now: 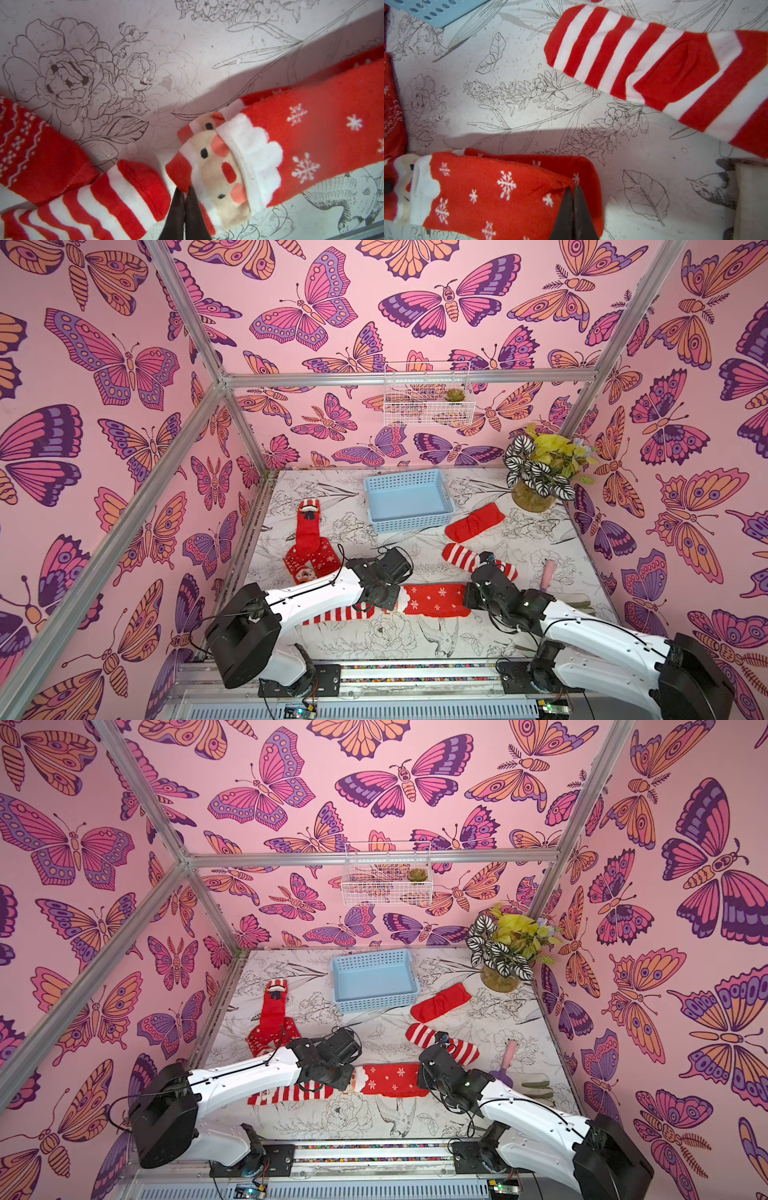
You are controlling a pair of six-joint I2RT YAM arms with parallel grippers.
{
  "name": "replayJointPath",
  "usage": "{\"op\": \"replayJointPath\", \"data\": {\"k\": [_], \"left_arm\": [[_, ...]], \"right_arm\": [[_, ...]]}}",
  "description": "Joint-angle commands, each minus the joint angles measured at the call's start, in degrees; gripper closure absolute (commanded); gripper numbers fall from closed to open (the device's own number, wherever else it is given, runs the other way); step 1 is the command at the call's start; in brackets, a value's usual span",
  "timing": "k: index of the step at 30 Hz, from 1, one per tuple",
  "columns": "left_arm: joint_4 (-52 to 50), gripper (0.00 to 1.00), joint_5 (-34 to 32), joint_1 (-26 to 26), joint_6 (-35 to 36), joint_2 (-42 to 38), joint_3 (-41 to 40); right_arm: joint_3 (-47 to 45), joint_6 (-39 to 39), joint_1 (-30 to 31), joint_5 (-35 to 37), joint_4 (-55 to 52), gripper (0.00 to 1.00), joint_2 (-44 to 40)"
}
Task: Place the socks together as a pair
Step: Flatten out the sock.
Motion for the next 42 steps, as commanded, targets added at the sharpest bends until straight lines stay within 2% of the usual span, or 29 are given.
{"op": "replayJointPath", "data": {"k": [1, 27, 30, 31, 32, 33, 34, 39, 42], "left_arm": [[-0.1, 1.0, -2.0, 0.5, -0.8, 1.3, -0.6], [2.5, 0.99, 1.0, 0.5, -1.4, 4.7, -0.8], [2.5, 0.87, 1.8, 0.5, -1.5, 4.7, -0.5], [2.5, 0.79, 2.1, 0.5, -1.5, 4.7, -0.5], [2.5, 0.76, 2.2, 0.4, -1.6, 4.6, -0.7], [2.5, 0.72, 2.2, 0.4, -1.6, 4.3, -0.8], [2.4, 0.64, 1.6, 0.5, -2.0, 3.8, -0.9], [2.5, 0.39, -0.1, 0.5, -3.6, 1.2, -1.1], [3.9, 0.34, -0.8, 0.6, -5.1, -1.3, -2.2]], "right_arm": [[-0.6, 0.4, 0.4, 1.4, 0.1, 1.0, 0.2], [-2.3, 1.8, 0.3, 3.2, -0.1, 1.0, 2.5], [-2.4, 2.1, 0.3, 3.4, -0.2, 0.97, 2.4], [-2.4, 2.2, 0.3, 3.4, -0.1, 0.94, 2.5], [-2.4, 2.3, 0.3, 3.4, -0.1, 0.9, 2.5], [-2.3, 2.2, 0.3, 3.3, -0.1, 0.84, 2.4], [-2.1, 1.8, 0.3, 3.0, -0.4, 0.78, 2.1], [-1.5, 1.6, 0.3, 3.1, -2.2, 0.64, -1.0], [-2.4, 2.2, -0.7, 3.1, -2.9, 0.55, -3.1]]}}
